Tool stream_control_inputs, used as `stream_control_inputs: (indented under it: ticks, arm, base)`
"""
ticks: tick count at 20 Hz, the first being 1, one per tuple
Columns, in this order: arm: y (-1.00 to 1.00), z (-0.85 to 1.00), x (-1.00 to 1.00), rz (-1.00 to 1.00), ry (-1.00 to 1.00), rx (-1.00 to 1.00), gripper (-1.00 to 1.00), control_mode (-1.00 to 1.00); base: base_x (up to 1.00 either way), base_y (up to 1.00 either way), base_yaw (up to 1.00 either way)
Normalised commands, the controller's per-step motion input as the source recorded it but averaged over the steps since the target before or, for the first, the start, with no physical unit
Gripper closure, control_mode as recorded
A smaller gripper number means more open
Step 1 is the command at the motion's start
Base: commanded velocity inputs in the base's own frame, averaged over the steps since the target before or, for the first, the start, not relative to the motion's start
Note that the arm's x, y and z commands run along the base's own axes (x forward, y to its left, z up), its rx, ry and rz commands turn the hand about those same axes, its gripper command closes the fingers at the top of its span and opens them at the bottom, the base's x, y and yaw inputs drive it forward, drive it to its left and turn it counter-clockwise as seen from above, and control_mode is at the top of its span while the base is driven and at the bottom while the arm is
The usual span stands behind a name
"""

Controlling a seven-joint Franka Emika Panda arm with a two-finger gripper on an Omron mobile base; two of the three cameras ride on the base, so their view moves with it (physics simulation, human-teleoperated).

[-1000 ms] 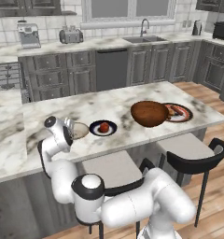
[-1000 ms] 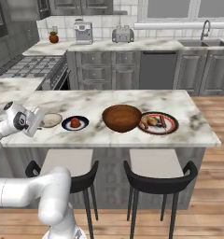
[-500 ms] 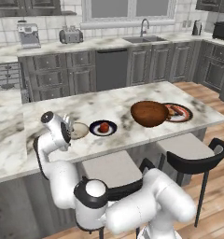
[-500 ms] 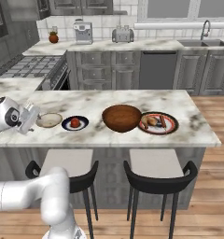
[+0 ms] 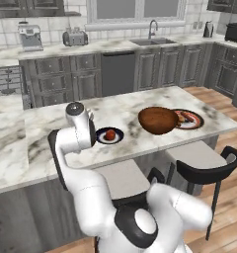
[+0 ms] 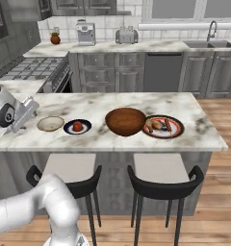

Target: Take the smaller bowl and place it next to the appetizer plate on the dining counter , and place the larger bowl next to the plate with cooked food.

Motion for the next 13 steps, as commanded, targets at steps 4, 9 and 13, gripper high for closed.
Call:
stream_control_inputs:
  ticks: [4, 9, 13]
  arm:
    - [-1.00, 1.00, -0.59, 0.00, 0.00, 0.26, -1.00, -1.00]
    - [-1.00, 0.68, -0.23, 0.00, 0.00, 0.16, -1.00, -1.00]
    - [-1.00, 0.16, -0.14, 0.00, 0.01, 0.03, -1.00, -1.00]
  base:
    - [0.00, 0.00, 0.00]
    - [0.00, 0.00, 0.00]
    - [0.00, 0.00, 0.00]
